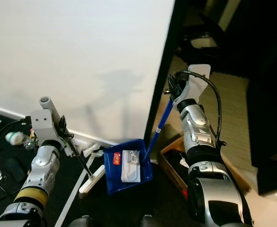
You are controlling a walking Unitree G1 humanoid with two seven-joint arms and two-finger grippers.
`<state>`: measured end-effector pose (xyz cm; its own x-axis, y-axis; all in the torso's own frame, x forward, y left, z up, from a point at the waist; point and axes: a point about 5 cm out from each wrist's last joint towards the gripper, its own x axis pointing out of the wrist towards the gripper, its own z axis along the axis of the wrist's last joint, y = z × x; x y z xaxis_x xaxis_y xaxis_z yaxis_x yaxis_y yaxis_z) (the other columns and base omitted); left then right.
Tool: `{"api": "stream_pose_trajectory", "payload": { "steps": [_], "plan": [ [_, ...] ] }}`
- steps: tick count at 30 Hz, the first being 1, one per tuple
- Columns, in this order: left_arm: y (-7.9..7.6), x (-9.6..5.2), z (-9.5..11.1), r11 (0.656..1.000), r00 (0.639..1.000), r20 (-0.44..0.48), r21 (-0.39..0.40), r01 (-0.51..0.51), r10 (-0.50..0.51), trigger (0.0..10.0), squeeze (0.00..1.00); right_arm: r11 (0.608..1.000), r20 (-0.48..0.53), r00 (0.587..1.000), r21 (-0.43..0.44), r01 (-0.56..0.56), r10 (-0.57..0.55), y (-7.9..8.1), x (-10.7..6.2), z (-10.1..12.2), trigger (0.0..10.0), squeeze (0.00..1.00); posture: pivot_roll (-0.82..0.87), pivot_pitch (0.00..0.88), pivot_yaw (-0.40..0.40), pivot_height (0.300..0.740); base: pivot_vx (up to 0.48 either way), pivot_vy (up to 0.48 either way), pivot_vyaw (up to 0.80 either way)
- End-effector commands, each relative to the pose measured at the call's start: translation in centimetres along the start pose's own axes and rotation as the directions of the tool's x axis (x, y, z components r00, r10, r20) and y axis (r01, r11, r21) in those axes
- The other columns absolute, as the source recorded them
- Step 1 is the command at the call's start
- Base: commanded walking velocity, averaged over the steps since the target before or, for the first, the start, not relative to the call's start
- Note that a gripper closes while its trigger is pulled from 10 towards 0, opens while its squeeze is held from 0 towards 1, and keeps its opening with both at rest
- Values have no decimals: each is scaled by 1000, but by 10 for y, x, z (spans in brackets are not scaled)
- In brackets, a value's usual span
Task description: Sweep floor
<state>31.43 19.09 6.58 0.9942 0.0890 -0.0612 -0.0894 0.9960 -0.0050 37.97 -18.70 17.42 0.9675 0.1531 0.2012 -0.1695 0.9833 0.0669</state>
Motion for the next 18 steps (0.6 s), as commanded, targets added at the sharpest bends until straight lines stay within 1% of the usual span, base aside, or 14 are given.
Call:
{"api": "stream_pose_trajectory", "payload": {
  "steps": [1, 7, 18],
  "plan": [
    [0, -2, -2, 1000, 1000, -8, 9, 5, -5, 10000, 0, 1000, 41, 999, -19, 14, -13, -7, 0, 11, 10000, 0, 13, 41, -27, 740, 0, 0, -800],
    [-1, -1, -2, 1000, 1000, -9, 7, 6, -6, 10000, 0, 1000, 21, 1000, -7, 15, -14, -5, -2, 6, 10000, 0, 15, 44, -28, 740, 0, 0, -800],
    [0, -1, -1, 1000, 1000, -10, 7, 2, -2, 10000, 0, 1000, 33, 999, 1, 5, -5, -3, 1, 13, 10000, 0, 14, 45, -29, 740, 0, 0, -800]
  ]
}}
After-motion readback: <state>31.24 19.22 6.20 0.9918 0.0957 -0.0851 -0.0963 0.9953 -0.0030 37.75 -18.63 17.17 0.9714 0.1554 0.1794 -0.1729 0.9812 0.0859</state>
